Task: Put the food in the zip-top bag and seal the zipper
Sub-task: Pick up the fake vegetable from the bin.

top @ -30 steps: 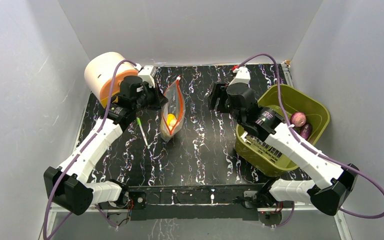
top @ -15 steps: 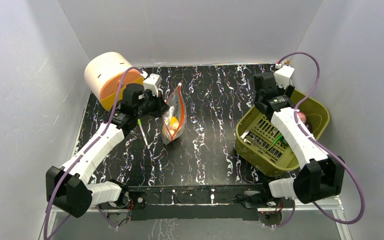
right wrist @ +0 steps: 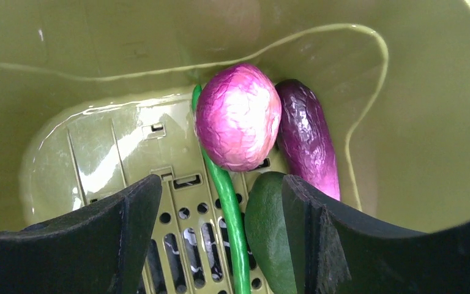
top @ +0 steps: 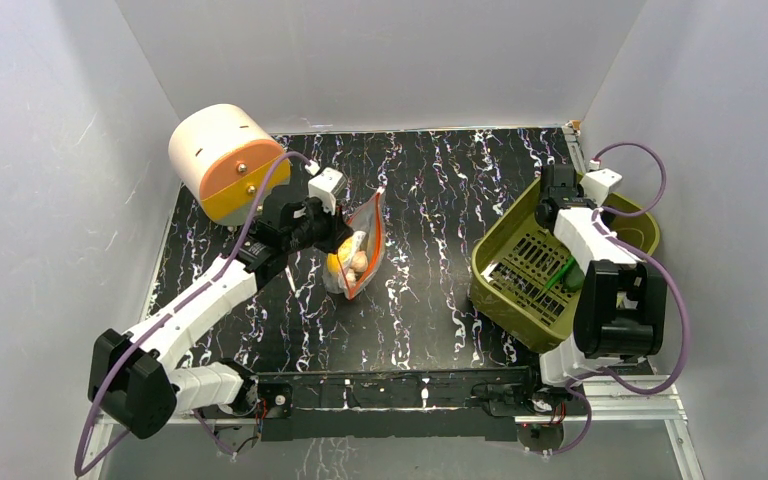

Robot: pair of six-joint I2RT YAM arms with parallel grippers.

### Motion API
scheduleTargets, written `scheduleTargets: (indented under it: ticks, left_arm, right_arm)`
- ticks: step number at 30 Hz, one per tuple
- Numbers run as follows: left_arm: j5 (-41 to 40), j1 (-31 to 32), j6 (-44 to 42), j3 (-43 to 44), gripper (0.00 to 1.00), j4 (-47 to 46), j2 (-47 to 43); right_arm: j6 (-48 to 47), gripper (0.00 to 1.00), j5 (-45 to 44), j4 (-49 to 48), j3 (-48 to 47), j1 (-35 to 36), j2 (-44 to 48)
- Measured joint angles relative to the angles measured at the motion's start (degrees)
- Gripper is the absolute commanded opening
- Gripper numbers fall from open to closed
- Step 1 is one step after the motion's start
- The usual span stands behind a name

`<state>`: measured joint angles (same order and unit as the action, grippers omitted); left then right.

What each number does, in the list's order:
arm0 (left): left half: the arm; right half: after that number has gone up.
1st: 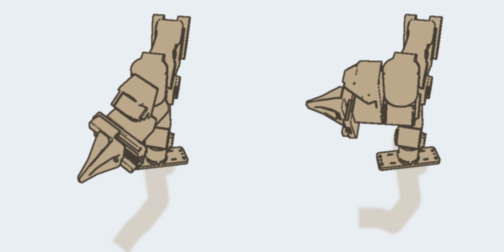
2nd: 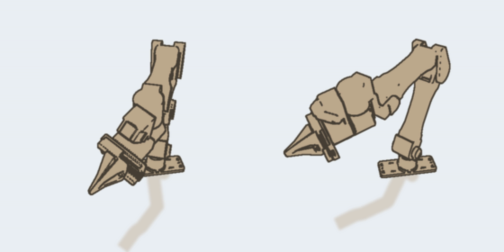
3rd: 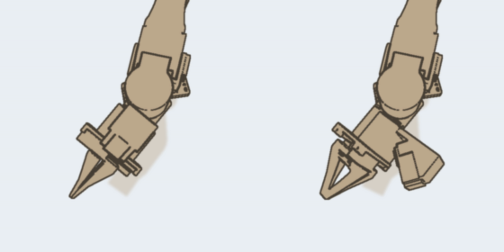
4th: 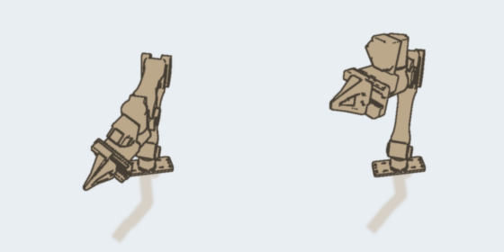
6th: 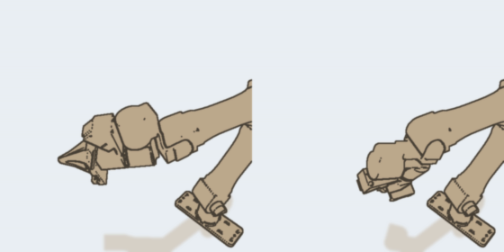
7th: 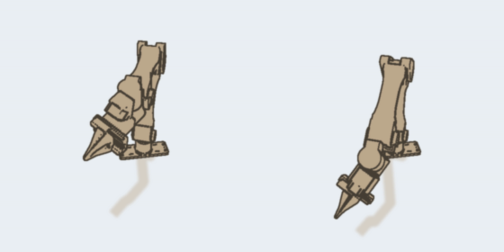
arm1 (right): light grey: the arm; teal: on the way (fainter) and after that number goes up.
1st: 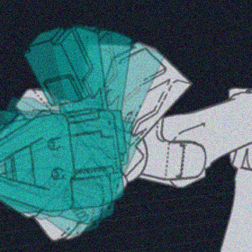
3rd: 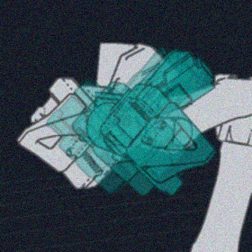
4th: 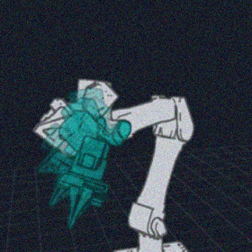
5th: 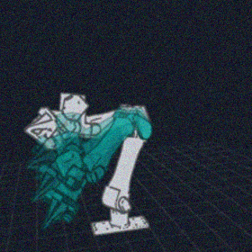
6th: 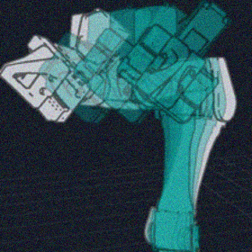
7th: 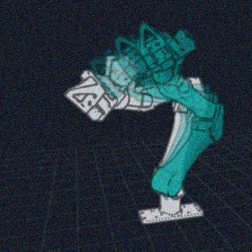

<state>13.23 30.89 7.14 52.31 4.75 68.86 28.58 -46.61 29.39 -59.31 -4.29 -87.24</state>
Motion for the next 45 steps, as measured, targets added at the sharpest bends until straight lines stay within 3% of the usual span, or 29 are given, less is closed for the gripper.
scheduleTargets:
  ticks: [30, 45]
  left_arm:
    - [-6.1, 7.2, -5.0, -2.7, 0.0, -0.8, -5.9]
    - [-6.5, 7.8, -5.0, -2.7, 0.0, -0.8, -6.0]
  right_arm:
    - [-11.7, 0.68, -1.3, -19.0, 4.0, -6.6, -8.9]
    - [-10.5, 0.49, -0.5, -18.9, 4.0, -7.1, -11.1]
